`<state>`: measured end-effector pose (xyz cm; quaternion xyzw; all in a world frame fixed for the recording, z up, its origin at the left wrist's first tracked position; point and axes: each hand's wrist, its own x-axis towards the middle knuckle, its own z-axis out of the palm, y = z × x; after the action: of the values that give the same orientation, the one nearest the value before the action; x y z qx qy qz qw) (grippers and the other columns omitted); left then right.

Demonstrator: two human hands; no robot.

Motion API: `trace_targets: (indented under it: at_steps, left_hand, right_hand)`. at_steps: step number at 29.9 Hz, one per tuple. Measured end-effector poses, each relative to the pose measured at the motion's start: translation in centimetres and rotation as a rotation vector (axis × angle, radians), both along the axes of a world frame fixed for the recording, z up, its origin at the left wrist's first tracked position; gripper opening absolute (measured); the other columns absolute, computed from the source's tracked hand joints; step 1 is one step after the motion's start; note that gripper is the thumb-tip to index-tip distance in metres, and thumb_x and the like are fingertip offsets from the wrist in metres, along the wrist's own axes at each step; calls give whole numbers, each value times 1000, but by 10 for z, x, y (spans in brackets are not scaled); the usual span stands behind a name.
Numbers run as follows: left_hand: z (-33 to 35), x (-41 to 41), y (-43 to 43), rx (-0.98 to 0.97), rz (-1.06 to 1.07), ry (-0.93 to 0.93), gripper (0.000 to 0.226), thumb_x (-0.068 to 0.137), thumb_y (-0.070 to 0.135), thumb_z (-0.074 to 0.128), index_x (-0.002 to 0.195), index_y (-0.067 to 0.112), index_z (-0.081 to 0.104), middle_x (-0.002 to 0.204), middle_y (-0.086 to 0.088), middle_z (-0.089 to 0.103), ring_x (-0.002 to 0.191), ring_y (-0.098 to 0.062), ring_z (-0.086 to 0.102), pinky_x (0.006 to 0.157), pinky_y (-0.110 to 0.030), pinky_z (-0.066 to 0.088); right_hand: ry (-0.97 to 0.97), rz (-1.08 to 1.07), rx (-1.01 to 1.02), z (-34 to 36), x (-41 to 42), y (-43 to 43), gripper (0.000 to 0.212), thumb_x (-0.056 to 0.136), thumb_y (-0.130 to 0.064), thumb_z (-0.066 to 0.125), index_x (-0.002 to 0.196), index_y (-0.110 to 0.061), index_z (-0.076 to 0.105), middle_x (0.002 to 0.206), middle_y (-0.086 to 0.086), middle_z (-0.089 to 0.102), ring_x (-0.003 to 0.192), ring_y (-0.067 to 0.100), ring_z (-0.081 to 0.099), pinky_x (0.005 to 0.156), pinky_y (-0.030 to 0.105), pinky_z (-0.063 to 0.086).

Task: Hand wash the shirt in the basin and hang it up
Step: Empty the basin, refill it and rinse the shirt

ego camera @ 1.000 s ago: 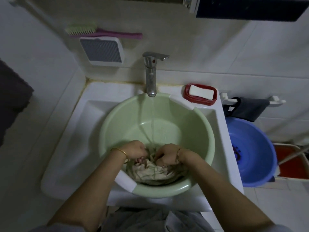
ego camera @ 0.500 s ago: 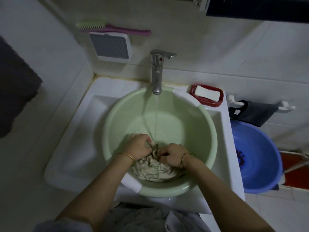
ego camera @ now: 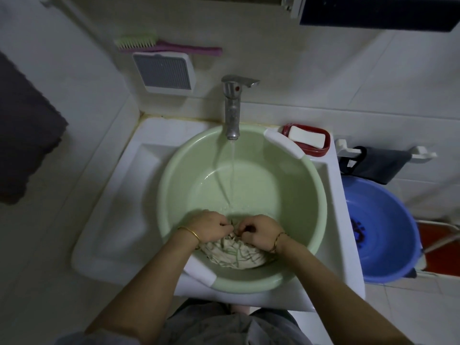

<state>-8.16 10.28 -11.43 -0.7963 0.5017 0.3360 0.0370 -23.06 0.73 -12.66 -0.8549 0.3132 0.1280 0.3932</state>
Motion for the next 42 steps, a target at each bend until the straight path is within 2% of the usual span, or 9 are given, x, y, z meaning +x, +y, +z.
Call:
trace_targets:
  at_steps: [3,5,7,9,11,15,26,33,42]
  left_hand:
    - [3,-3,-2,71,-103,7,40,91,56,40,107,30,65,121,-2,63,113,-25,54,89,-31,39]
    - [6,-6,-2,141,-140,37,47,90,62,38,114,29,62,124,-5,60,118,-28,48,88,-33,34]
    - [6,-7,0,169,-181,16,55,85,69,41,119,28,57,126,-9,55,119,-30,44,89,-34,32]
    - [3,-6,3,167,-197,-12,65,79,74,44,129,33,51,132,-9,49,124,-31,39,97,-36,30]
    - [-1,-4,6,156,-193,-15,75,72,79,48,135,38,44,134,-8,43,128,-29,34,104,-37,28]
    - [-7,0,8,80,-204,-15,82,64,81,56,133,38,46,131,-1,40,128,-23,33,110,-38,26]
    - [-14,4,10,8,-125,64,80,65,73,64,132,31,49,125,-5,49,123,-25,42,102,-30,32]
    - [-11,4,12,-83,-49,102,75,66,63,72,128,24,55,125,-3,56,115,-20,52,88,-21,35]
    - [-15,7,14,-116,10,156,73,65,58,76,127,24,58,124,2,63,111,-14,58,88,-19,41]
  right_hand:
    - [-57,-41,-66,-3,-8,2,38,72,-29,65,109,-20,62,114,2,57,103,24,58,87,33,47]
    - [-38,-29,-142,-5,-12,2,59,71,-36,62,126,-19,52,129,4,45,117,26,47,98,34,41]
    - [44,-13,-271,-5,-14,4,67,74,-46,57,136,-25,43,140,1,37,130,25,33,106,36,31]
    - [143,-32,-295,-6,-14,5,66,79,-49,56,140,-30,38,145,-2,33,135,25,26,108,40,27]
    - [187,-51,-221,-8,-13,5,65,82,-47,57,141,-29,37,146,1,34,133,29,30,107,41,31]
    - [185,-28,-156,-9,-11,3,67,83,-42,60,143,-25,36,141,8,41,128,33,38,107,37,33]
    - [206,-58,-123,-11,-5,4,59,80,-43,65,132,-22,46,131,8,47,121,30,43,101,35,38]
    - [195,-161,-165,-15,1,8,65,75,-40,71,130,-18,43,130,7,48,118,30,45,97,35,41]
    - [196,-198,-186,-18,2,10,73,75,-41,71,136,-17,38,135,7,47,122,30,43,100,32,39]
